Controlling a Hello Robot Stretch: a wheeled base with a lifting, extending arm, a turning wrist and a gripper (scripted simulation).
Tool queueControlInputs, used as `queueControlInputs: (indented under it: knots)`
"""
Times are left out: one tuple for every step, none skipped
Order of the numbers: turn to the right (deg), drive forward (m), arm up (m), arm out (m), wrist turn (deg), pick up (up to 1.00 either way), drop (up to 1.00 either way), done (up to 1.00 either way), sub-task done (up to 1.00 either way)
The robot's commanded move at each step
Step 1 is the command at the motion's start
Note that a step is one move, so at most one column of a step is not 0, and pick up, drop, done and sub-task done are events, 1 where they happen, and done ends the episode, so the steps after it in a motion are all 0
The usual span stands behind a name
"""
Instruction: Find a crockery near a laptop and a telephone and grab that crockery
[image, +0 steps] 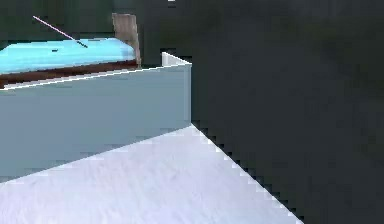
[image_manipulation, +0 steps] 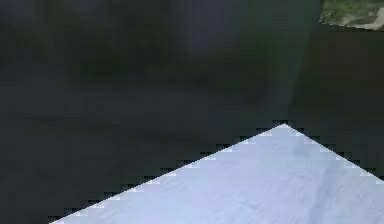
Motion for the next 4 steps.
queueControlInputs:
  knots:
    - [-45.0, 0.0, 0.0, 0.0, 0.0, 0.0, 0.0, 0.0, 0.0]
    - [-45.0, 0.0, 0.0, 0.0, 0.0, 0.0, 0.0, 0.0, 0.0]
    - [-45.0, 0.0, 0.0, 0.0, 0.0, 0.0, 0.0, 0.0, 0.0]
    - [-36.0, 0.0, 0.0, 0.0, 0.0, 0.0, 0.0, 0.0, 0.0]
